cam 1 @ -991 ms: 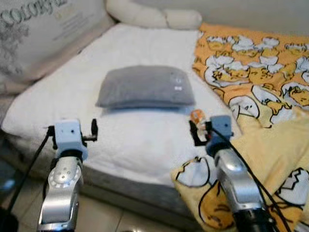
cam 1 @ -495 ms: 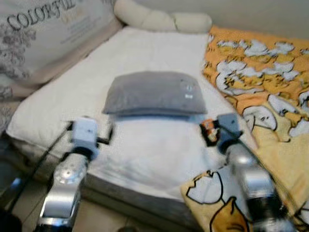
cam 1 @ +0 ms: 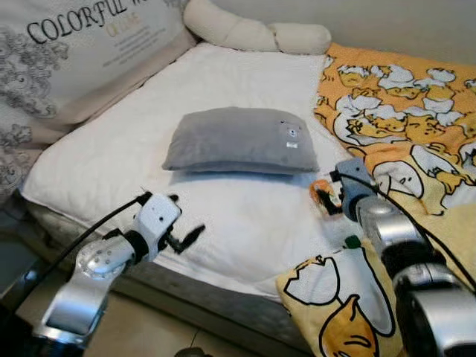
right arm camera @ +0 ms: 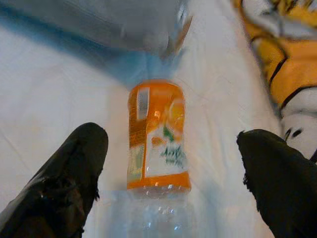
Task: Clean up the room
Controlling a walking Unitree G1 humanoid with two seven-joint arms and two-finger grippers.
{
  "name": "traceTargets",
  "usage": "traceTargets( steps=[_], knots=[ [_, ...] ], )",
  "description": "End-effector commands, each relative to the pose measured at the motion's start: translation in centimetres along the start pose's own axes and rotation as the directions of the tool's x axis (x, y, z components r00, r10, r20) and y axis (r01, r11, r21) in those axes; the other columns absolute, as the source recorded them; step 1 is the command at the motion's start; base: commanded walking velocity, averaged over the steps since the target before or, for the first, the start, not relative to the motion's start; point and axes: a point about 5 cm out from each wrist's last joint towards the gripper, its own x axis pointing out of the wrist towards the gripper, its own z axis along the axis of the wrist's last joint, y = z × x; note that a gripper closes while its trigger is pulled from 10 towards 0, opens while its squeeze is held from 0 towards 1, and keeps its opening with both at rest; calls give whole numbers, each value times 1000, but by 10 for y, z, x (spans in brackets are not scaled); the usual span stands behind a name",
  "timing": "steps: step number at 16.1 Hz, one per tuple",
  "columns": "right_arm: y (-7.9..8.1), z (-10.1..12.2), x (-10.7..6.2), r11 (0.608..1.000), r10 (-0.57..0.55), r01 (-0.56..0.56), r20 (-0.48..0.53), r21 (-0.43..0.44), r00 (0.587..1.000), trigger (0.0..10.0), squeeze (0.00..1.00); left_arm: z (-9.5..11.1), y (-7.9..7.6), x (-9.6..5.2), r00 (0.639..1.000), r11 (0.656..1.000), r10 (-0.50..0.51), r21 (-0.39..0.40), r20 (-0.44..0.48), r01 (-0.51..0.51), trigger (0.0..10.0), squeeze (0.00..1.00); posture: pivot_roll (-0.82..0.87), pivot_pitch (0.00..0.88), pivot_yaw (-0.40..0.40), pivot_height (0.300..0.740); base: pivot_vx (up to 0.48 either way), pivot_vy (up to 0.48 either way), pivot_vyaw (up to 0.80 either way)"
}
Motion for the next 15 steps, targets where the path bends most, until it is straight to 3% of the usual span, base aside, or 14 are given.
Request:
traceTargets(
  steps=[1, 5, 9, 11, 12, 15],
  knots=[
    [-4, -1, 1, 1000, -6, 6, -26, 13, 1000, 10000, 0, 6, -1, 0, 999, 999, -48, 21, 2, 48, 10000, 0, 171, 9, 35, 740, 0, 0, 0],
    [-11, -24, 1, 996, -52, 60, -120, 64, 991, 10000, 0, 7, -1, -14, 992, 991, -126, 41, -28, 127, 10000, 0, 246, 87, 43, 740, 0, 0, 0],
    [-18, -46, -2, 990, -134, 140, -166, 29, 977, 10000, 0, 6, -2, -31, 987, 988, -146, 46, -69, 149, 10000, 0, 317, 139, 57, 740, 0, 0, 0],
    [-16, -50, -2, 985, -127, 143, -164, 93, 978, 2275, 0, 7, -1, -37, 986, 988, -142, 45, -82, 146, 10000, 0, 331, 147, 62, 740, 0, 0, 0],
    [-17, -49, -2, 985, -126, 143, -157, 101, 979, 0, 0, 8, 0, -38, 986, 988, -144, 46, -81, 148, 10000, 0, 336, 148, 64, 740, 0, 0, 0],
    [-17, -48, -2, 981, -127, 147, -153, 129, 980, 0, 0, 13, -2, -39, 982, 982, -176, 50, -75, 180, 10000, 0, 336, 143, 65, 740, 0, 0, 0]
  ],
)
